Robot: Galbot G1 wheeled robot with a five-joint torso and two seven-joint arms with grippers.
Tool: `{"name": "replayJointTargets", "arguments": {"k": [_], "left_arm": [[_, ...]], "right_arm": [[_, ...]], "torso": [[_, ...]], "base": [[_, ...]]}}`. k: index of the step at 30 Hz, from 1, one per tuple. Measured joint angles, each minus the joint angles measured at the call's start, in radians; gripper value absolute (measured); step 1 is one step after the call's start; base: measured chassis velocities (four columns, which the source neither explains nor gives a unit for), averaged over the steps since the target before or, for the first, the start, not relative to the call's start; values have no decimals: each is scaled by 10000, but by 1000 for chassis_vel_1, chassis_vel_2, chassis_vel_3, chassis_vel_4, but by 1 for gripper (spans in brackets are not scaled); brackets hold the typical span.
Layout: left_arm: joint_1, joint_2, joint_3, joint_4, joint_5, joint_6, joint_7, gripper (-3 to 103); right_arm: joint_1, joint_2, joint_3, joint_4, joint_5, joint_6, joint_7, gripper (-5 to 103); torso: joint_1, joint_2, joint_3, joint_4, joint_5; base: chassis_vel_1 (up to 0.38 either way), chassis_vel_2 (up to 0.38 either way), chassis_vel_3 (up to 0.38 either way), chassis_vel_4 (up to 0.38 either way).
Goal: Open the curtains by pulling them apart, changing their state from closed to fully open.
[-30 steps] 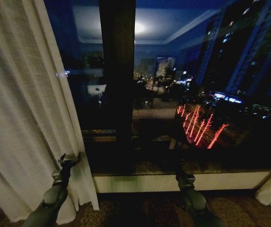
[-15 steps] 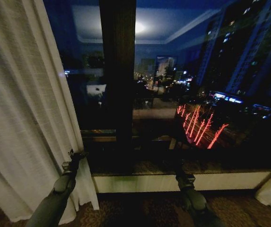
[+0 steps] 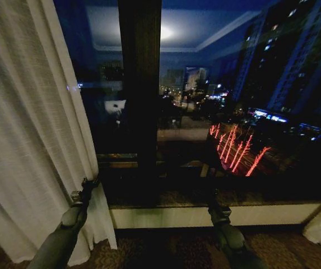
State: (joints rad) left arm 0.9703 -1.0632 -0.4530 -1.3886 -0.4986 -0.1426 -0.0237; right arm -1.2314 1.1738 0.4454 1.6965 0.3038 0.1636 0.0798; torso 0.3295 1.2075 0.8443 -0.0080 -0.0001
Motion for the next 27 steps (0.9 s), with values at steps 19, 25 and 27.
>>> {"name": "replayJointTargets", "arguments": {"k": [19,25,27], "left_arm": [[305,81,-242,-119,-7,-117,-69,0],[378,105,-301,-163,-8,-132,-107,0],[408,113,-318,-181,-8,-135,-149,0]], "right_arm": [[0,0,0,0,0,0,0,100],[1,0,0,0,0,0,0,100],[0,0,0,0,0,0,0,100]], "torso": [[0,0,0,0,0],[0,0,0,-1,0],[0,0,0,0,0]], "base": [[0,0,0,0],[0,0,0,0],[29,18,-3,-13]]}}
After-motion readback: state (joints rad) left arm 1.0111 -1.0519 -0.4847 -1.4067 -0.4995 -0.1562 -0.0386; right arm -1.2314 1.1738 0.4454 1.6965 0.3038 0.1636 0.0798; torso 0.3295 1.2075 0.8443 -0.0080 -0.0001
